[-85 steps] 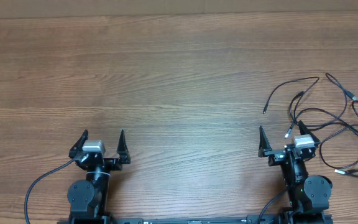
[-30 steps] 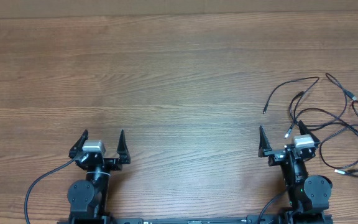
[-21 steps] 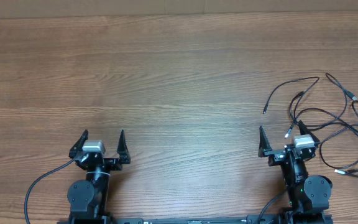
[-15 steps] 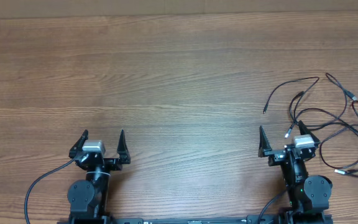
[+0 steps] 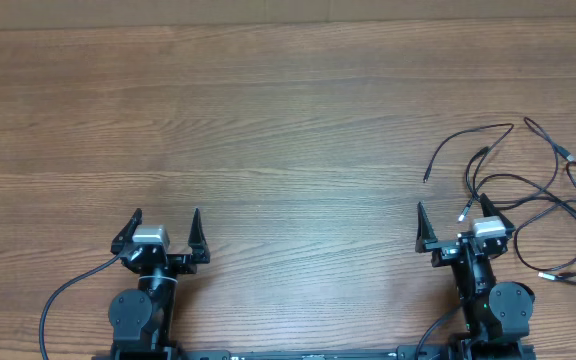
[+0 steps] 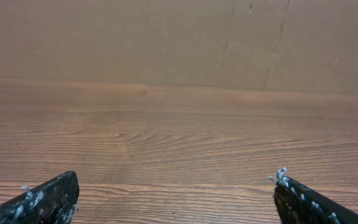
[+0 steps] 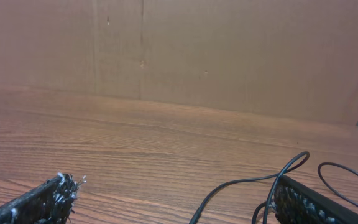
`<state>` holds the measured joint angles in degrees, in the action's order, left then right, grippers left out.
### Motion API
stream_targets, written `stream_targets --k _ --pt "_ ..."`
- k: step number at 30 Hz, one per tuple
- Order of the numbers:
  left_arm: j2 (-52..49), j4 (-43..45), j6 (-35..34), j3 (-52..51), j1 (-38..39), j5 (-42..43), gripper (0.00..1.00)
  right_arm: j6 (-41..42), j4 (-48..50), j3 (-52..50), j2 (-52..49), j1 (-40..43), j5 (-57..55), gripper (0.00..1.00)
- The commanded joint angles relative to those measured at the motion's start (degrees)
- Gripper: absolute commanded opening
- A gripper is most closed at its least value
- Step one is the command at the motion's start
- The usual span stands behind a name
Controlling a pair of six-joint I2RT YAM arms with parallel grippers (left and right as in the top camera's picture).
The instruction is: Untangle cables
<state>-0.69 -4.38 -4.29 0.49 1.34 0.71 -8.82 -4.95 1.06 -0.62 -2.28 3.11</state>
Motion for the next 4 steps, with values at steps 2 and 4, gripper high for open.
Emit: stream_targets --k 2,4 --pt "0.5 -0.1 -0.6 -0.2 -0.6 0.8 1.0 0.0 0.3 -0.6 0.5 -0.2 0.0 1.0" --pt "0.5 -0.1 -0.6 -0.2 -0.6 0.8 1.0 0.0 0.3 -0.6 0.5 -0.2 0.0 1.0"
